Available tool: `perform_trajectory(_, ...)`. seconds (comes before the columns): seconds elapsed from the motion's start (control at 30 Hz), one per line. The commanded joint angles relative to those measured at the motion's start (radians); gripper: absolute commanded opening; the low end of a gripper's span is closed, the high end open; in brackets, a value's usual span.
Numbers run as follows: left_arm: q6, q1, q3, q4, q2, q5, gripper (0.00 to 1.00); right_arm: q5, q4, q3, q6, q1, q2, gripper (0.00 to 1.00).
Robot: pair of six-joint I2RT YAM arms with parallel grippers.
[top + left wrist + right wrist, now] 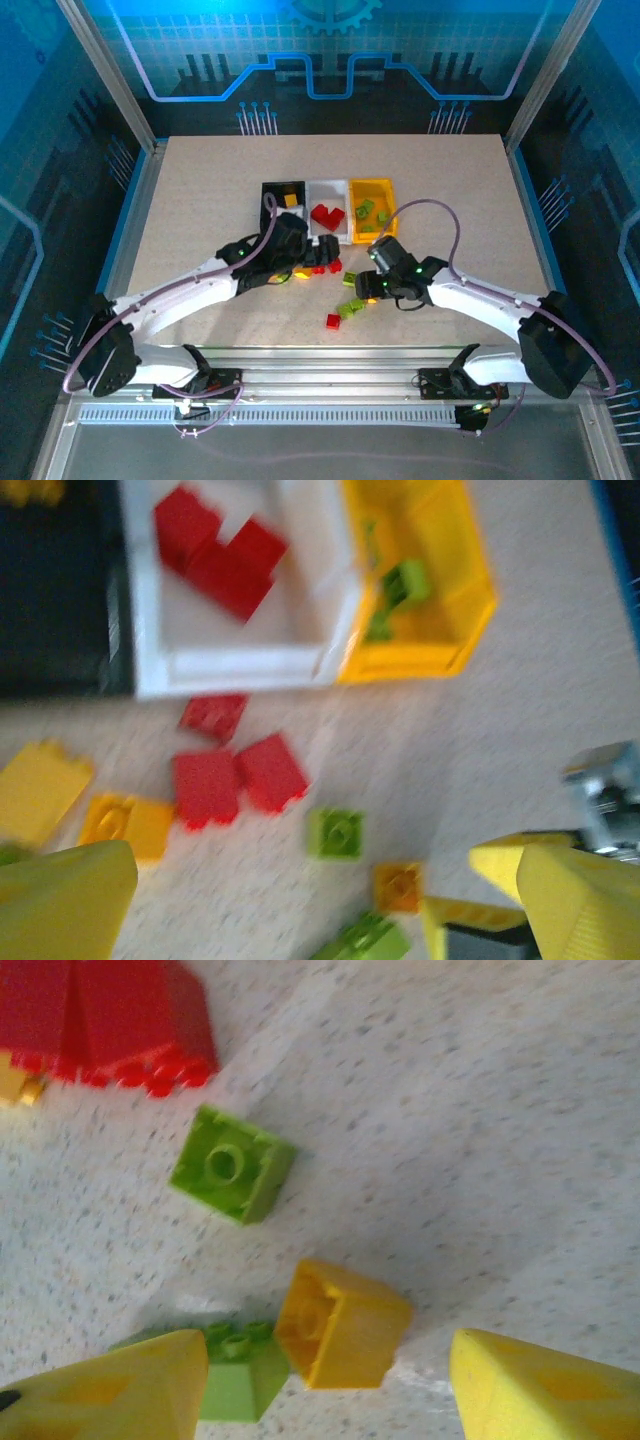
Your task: Sort the legos into containers by color
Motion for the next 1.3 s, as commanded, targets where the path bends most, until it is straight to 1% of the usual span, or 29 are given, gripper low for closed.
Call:
perform_trajectory(0.0,-0.065,-0.002,-0.1,0.017,-0.1,0.026,0.99,0.07,0.02,0.049,-0.029,0.061,0.023,0.65)
perform_trajectory(0.07,-0.081,-0.002,-0.152,0.012,-0.143,0.029,0.99,0.09,0.009,0.088,-0.049,0.063,0.06,0.65)
perform_trajectory(0.17,-0.113,-0.002,-0.221,0.005,-0.197,0.021,0.99,0.102,-0.003,0.152,-0.075,0.058,0.149,0.68)
perform_trajectory(0.37,-0.14,-0.002,-0.299,-0.024,-0.286,-0.006,0.99,0.116,-0.009,0.267,-0.042,0.065,0.32,0.72)
perform_trajectory(0.53,-0.147,-0.002,-0.324,-0.045,-0.327,-0.018,0.99,0.186,-0.054,0.327,0.033,0.073,0.419,0.72)
perform_trajectory(0.67,-0.143,0.0,-0.334,-0.065,-0.353,-0.031,0.99,0.198,-0.077,0.345,0.052,0.074,0.464,0.68)
perform_trajectory(0.9,-0.14,0.0,-0.344,-0.082,-0.368,-0.043,0.99,0.166,-0.05,0.319,0.052,0.075,0.464,0.53)
perform_trajectory(1.03,-0.136,0.0,-0.348,-0.079,-0.366,-0.042,0.99,0.16,-0.034,0.309,0.043,0.075,0.442,0.42)
perform_trajectory(1.1,-0.136,0.0,-0.345,-0.081,-0.367,-0.043,0.99,0.16,-0.027,0.301,0.028,0.075,0.402,0.39)
perform_trajectory(1.27,-0.135,0.0,-0.342,-0.101,-0.367,-0.053,0.99,0.189,-0.05,0.3,-0.016,0.065,0.251,0.35)
